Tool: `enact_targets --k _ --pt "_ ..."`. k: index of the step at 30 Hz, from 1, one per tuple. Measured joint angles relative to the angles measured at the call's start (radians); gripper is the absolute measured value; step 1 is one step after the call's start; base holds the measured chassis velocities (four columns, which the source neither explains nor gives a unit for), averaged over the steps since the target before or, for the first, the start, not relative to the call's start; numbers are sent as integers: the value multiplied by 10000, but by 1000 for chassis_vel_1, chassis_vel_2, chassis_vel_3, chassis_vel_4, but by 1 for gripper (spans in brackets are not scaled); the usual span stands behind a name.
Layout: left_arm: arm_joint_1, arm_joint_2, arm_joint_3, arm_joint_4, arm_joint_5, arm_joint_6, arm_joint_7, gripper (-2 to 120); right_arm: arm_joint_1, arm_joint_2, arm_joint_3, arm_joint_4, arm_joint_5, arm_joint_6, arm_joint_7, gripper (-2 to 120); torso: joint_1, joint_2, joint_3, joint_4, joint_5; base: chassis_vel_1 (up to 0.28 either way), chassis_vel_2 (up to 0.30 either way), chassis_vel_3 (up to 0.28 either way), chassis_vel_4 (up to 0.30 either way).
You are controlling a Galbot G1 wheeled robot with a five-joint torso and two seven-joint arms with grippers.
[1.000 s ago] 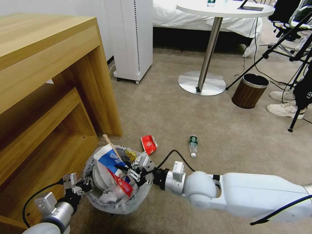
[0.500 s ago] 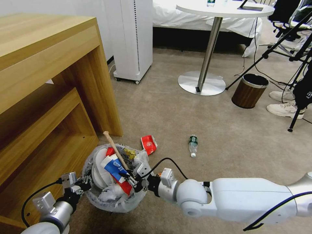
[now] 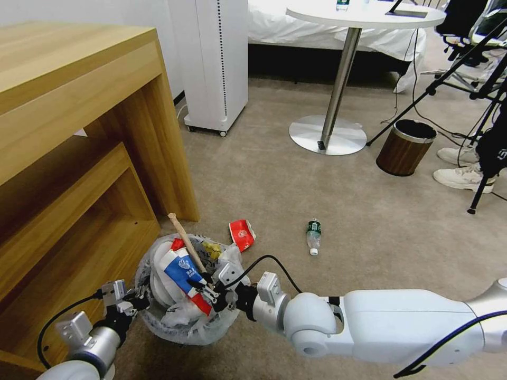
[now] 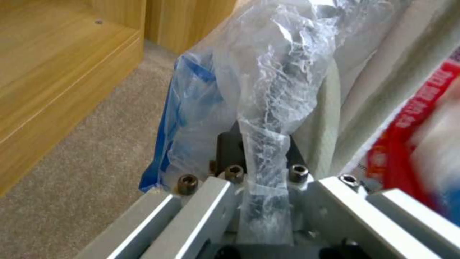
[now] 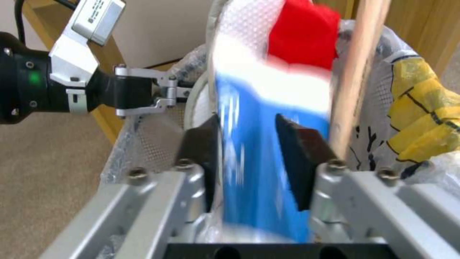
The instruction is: Pick up the trash bin and place the garbage on the floor into it.
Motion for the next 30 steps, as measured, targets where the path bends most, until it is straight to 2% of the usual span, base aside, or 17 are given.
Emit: enact_targets --k 2,4,5,6,7,11,13,15,16,17,19,20,22,23,26,27,30 --pt "42 -21 -11 -45 12 0 0 0 -15 -4 -2 7 -27 12 -1 41 0 0 0 0 0 0 0 0 0" --pt "120 -103 -15 -73 78 0 9 0 -84 -4 3 72 -97 70 -6 55 0 0 0 0 1 0 0 0 0" --pt "120 -103 -15 -73 78 0 9 0 -84 -4 3 72 -97 70 -6 55 0 0 0 0 1 0 0 0 0" --pt "180 -169 -17 -73 145 -10 34 0 -181 -94 186 212 -221 248 -142 68 0 0 0 1 0 0 0 0 0" --pt "195 -176 -17 -73 161 -15 39 0 -215 -129 257 261 -248 320 -216 70 0 0 0 1 0 0 0 0 0" --pt "240 -180 -23 -47 214 -22 54 0 -507 -338 990 622 -310 829 -779 89 0 0 0 0 1 0 0 0 0" --pt "254 -176 -30 -45 221 -21 54 0 -602 -410 1225 761 -301 924 -859 92 0 0 0 1 1 0 0 0 0" --pt "288 -164 -59 -44 229 -21 54 0 -994 -695 1998 1059 -285 1088 -1058 99 0 0 0 2 0 0 0 0 0" --pt "288 -164 -59 -44 229 -21 54 0 -994 -695 1998 1059 -285 1088 -1058 99 0 0 0 2 0 0 0 0 0" --pt "303 -147 -73 -45 229 -21 54 0 -1264 -831 2449 1156 -285 1105 -1122 100 0 0 -1 2 0 0 0 0 0" --pt "372 -88 -124 -63 229 -22 48 0 -2454 -1394 4149 1387 -288 1150 -1289 100 0 0 -1 1 2 0 0 0 0" --pt "372 -88 -124 -63 229 -22 48 0 -2454 -1394 4149 1387 -288 1150 -1289 100 0 0 -1 1 2 0 0 0 0" --pt "428 -25 -164 -83 221 -29 48 0 -3453 -1974 5528 1530 -266 1153 -1319 100 0 0 0 -1 7 0 0 0 0" --pt "428 -25 -164 -83 221 -29 48 0 -3453 -1974 5528 1530 -266 1153 -1319 100 0 0 0 -1 7 0 0 0 0" --pt "464 -2 -193 -102 218 -39 47 0 -4217 -2573 6718 1605 -221 1173 -1259 100 0 0 -1 -2 1 0 0 0 0" --pt "464 -2 -193 -102 218 -39 47 0 -4217 -2573 6718 1605 -221 1173 -1259 100 0 0 -1 -2 1 0 0 0 0" --pt "605 -83 -223 -191 282 -88 69 0 -5420 -3171 8213 1637 -29 1200 -984 100 0 1 -1 2 2 0 0 0 0"
